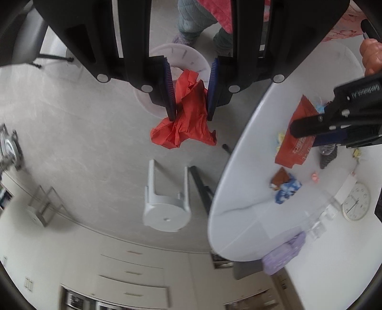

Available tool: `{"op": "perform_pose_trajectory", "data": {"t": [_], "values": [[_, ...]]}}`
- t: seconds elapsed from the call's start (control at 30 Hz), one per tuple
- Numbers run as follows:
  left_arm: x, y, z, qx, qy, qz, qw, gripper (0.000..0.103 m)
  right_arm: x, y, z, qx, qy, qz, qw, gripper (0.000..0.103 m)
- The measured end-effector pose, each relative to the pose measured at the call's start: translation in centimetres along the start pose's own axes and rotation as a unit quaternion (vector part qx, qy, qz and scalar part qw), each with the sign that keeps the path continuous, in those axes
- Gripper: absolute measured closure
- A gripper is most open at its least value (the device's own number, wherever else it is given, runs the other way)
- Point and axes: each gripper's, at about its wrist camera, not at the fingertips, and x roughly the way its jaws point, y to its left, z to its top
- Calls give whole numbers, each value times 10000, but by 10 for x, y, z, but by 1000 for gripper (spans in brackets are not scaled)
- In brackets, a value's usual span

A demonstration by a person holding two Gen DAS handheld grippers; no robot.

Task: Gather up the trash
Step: 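Carry both items over the white bin and open both tools to drop them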

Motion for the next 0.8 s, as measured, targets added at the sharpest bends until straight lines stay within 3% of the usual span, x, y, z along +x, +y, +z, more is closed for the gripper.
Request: {"op": "perform_pose_trajectory", "data": {"t": [0.3, 0.73, 0.8], "values": [[19, -66, -8, 594, 167, -68, 9981, 69, -20, -54, -32, 441, 11, -208, 9988, 77], [40, -81, -18, 754, 496, 43, 9959, 68, -13, -72, -43, 514, 190, -127, 9984, 77], [42, -84, -20, 792, 568, 33, 9952, 58, -12, -74, -45, 544, 221, -128, 9982, 76]]}}
